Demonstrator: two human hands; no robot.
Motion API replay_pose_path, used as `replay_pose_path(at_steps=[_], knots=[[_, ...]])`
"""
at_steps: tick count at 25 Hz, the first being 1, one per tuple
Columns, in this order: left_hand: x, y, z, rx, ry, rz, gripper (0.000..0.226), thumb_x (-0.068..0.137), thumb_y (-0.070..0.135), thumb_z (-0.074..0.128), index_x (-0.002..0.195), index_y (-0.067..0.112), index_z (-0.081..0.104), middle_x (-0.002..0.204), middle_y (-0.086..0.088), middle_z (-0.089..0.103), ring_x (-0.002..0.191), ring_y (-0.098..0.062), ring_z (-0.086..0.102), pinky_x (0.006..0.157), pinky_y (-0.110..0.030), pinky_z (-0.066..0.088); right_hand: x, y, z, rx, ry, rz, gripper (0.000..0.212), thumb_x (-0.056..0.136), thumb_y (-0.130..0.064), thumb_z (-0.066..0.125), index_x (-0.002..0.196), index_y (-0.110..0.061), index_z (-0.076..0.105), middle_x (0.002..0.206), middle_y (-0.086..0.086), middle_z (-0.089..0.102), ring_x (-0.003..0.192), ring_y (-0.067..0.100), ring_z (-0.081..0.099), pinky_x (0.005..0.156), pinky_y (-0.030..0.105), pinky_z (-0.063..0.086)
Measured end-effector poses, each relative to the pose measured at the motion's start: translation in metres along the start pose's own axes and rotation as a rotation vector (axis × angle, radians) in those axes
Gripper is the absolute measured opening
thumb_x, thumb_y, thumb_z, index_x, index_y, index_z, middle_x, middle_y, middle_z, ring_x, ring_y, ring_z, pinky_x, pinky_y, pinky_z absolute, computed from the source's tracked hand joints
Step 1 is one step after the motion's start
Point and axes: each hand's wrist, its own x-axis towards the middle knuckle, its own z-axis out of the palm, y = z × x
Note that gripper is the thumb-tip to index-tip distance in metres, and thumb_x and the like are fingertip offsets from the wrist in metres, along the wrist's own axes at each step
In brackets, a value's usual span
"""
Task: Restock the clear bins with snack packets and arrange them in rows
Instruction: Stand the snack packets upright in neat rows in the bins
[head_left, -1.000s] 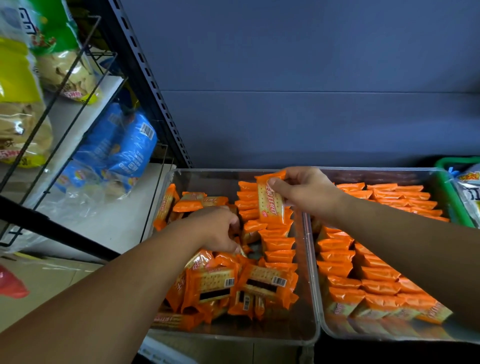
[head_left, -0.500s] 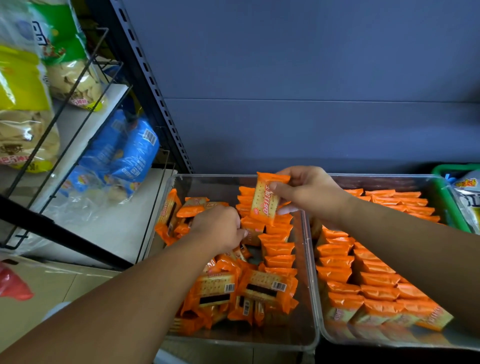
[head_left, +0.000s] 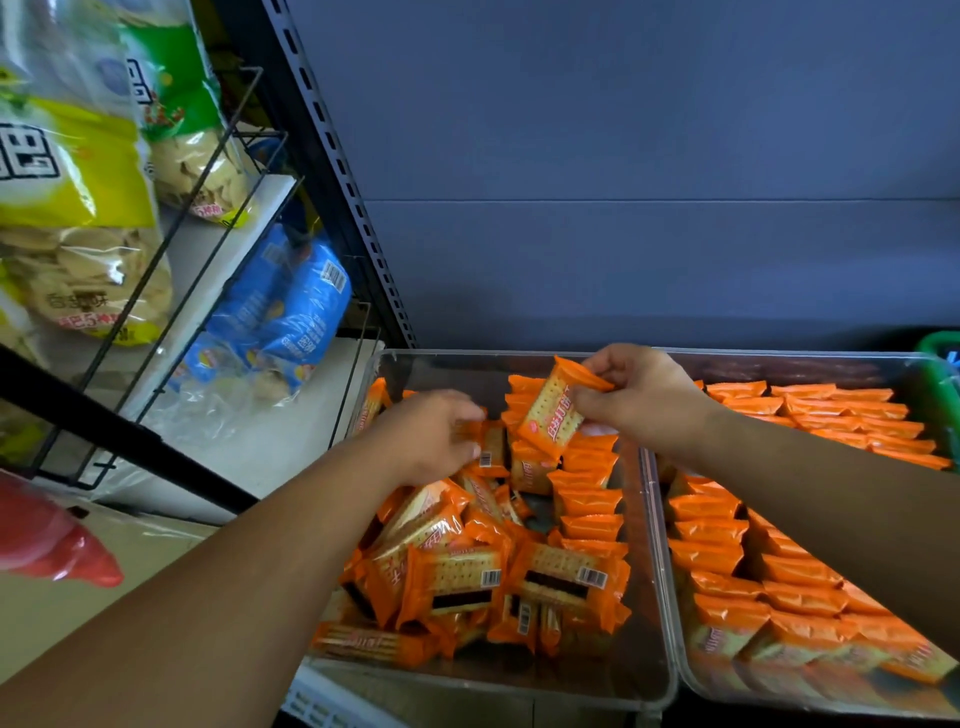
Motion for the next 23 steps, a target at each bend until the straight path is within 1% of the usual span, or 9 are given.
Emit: replay_pose_path(at_steps=[2, 4, 6, 8, 11, 15, 17, 19, 23], knots=[[0.004, 0.005, 0.001, 0.121, -0.114, -0.008, 0.044, 0.099, 0.041, 0.066, 0.142, 0.036, 0.06, 0.153, 0.005, 0.054, 0.141, -0.023, 0.049, 0.114, -0.046, 0.046, -0.001, 0.001, -0.001, 0.001, 0.001, 0.003, 0.015, 0.093, -0.013, 0.077, 0.106, -0.014, 0.069, 0.098, 0.001, 0.079, 0.089, 0.015, 0.079, 0.082, 0.038, 0.065], [0.009, 0.015, -0.008, 0.272, -0.084, -0.013, 0.03, 0.099, 0.049, 0.061, 0.122, 0.033, 0.07, 0.121, 0.004, 0.069, 0.115, -0.022, 0.063, 0.096, -0.044, 0.056, -0.002, 0.002, -0.002, -0.012, -0.01, -0.005, 0.015, 0.093, -0.014, 0.077, 0.106, -0.015, 0.069, 0.098, 0.0, 0.08, 0.088, 0.014, 0.078, 0.08, 0.035, 0.065], [0.016, 0.027, -0.017, 0.447, -0.047, 0.033, 0.025, 0.099, 0.05, 0.062, 0.097, 0.025, 0.067, 0.092, 0.003, 0.064, 0.091, -0.02, 0.063, 0.078, -0.038, 0.056, -0.002, 0.003, -0.002, -0.018, -0.009, -0.017, 0.014, 0.094, -0.014, 0.076, 0.106, -0.015, 0.069, 0.098, 0.0, 0.079, 0.088, 0.014, 0.078, 0.079, 0.034, 0.065], [0.03, 0.034, -0.015, 0.479, -0.04, 0.148, 0.023, 0.095, 0.044, 0.07, 0.104, 0.023, 0.068, 0.098, 0.003, 0.063, 0.093, -0.019, 0.063, 0.077, -0.037, 0.056, -0.001, 0.005, -0.003, -0.021, 0.001, -0.022, 0.014, 0.094, -0.015, 0.075, 0.107, -0.015, 0.068, 0.099, 0.0, 0.079, 0.088, 0.013, 0.078, 0.08, 0.034, 0.065], [0.051, 0.023, -0.01, 0.347, -0.247, 0.197, 0.064, 0.08, 0.049, 0.084, 0.135, 0.025, 0.061, 0.126, 0.004, 0.063, 0.115, -0.022, 0.062, 0.093, -0.04, 0.056, 0.001, 0.008, -0.003, -0.023, 0.003, -0.006, 0.015, 0.096, -0.017, 0.074, 0.108, -0.016, 0.067, 0.1, -0.001, 0.079, 0.088, 0.013, 0.078, 0.08, 0.033, 0.065], [0.06, 0.014, 0.002, 0.469, -0.272, 0.187, 0.081, 0.068, 0.073, 0.081, 0.13, 0.025, 0.062, 0.12, 0.004, 0.064, 0.112, -0.022, 0.061, 0.086, -0.039, 0.054, 0.001, 0.009, -0.004, -0.024, 0.003, -0.008, 0.014, 0.097, -0.018, 0.073, 0.11, -0.017, 0.067, 0.1, -0.001, 0.079, 0.086, 0.012, 0.078, 0.077, 0.03, 0.065], [0.056, 0.016, 0.007, 0.541, -0.221, 0.226, 0.063, 0.074, 0.074, 0.076, 0.112, 0.025, 0.063, 0.101, 0.005, 0.06, 0.098, -0.022, 0.06, 0.075, -0.036, 0.049, -0.001, 0.009, -0.004, -0.017, 0.001, 0.001, 0.013, 0.097, -0.018, 0.072, 0.109, -0.017, 0.067, 0.099, -0.001, 0.079, 0.085, 0.013, 0.079, 0.08, 0.034, 0.065], [0.047, 0.015, 0.005, 0.569, -0.154, 0.283, 0.037, 0.088, 0.06, 0.072, 0.091, 0.026, 0.057, 0.085, 0.008, 0.055, 0.085, -0.018, 0.059, 0.068, -0.035, 0.05, 0.0, 0.008, -0.003, -0.024, 0.001, 0.005, 0.012, 0.097, -0.018, 0.072, 0.108, -0.017, 0.067, 0.098, -0.002, 0.079, 0.085, 0.013, 0.079, 0.082, 0.036, 0.065], [0.027, 0.007, -0.014, 0.408, -0.033, 0.22, 0.023, 0.1, 0.039, 0.062, 0.08, 0.027, 0.063, 0.085, 0.006, 0.064, 0.081, -0.018, 0.063, 0.075, -0.041, 0.058, -0.002, 0.003, -0.005, 0.017, -0.015, 0.029, 0.014, 0.097, -0.015, 0.073, 0.11, -0.014, 0.068, 0.099, 0.0, 0.08, 0.084, 0.014, 0.079, 0.079, 0.032, 0.065]])
